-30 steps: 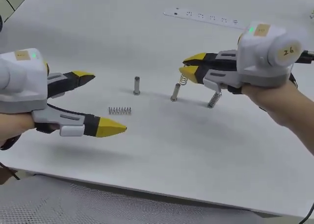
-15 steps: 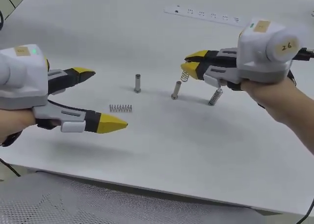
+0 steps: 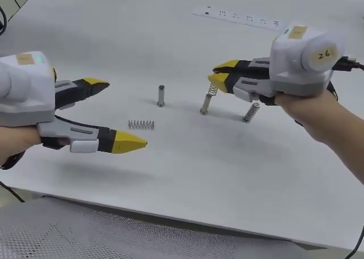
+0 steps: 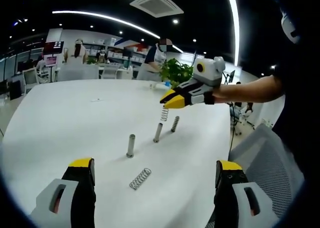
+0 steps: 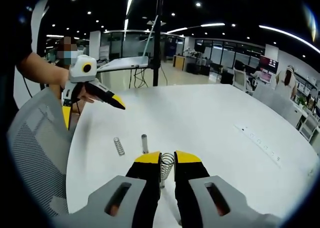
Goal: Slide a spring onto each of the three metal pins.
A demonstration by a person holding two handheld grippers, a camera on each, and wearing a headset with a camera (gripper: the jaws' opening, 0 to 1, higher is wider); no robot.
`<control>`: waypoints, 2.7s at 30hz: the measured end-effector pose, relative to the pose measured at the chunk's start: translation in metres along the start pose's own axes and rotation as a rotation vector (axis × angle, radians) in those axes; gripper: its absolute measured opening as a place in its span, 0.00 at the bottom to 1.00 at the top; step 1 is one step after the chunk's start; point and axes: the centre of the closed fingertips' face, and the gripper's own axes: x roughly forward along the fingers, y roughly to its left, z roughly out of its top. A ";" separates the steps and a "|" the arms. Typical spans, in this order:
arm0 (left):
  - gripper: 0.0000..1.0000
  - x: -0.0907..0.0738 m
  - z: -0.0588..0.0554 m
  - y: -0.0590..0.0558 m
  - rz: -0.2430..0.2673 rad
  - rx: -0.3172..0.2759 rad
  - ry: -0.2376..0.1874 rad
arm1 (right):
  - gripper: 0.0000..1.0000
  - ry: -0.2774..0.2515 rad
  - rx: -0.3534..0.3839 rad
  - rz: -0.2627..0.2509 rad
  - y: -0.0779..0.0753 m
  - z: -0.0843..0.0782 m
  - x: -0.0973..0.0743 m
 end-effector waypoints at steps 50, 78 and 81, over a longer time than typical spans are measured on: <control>0.95 -0.002 -0.001 0.005 0.010 -0.013 0.000 | 0.07 0.067 -0.013 0.014 0.007 -0.024 0.018; 0.94 -0.001 -0.002 0.003 0.016 -0.016 -0.006 | 0.08 0.176 -0.045 0.033 0.015 -0.061 0.030; 0.94 -0.001 -0.001 0.004 0.017 -0.015 -0.008 | 0.08 0.177 -0.042 0.033 0.015 -0.061 0.030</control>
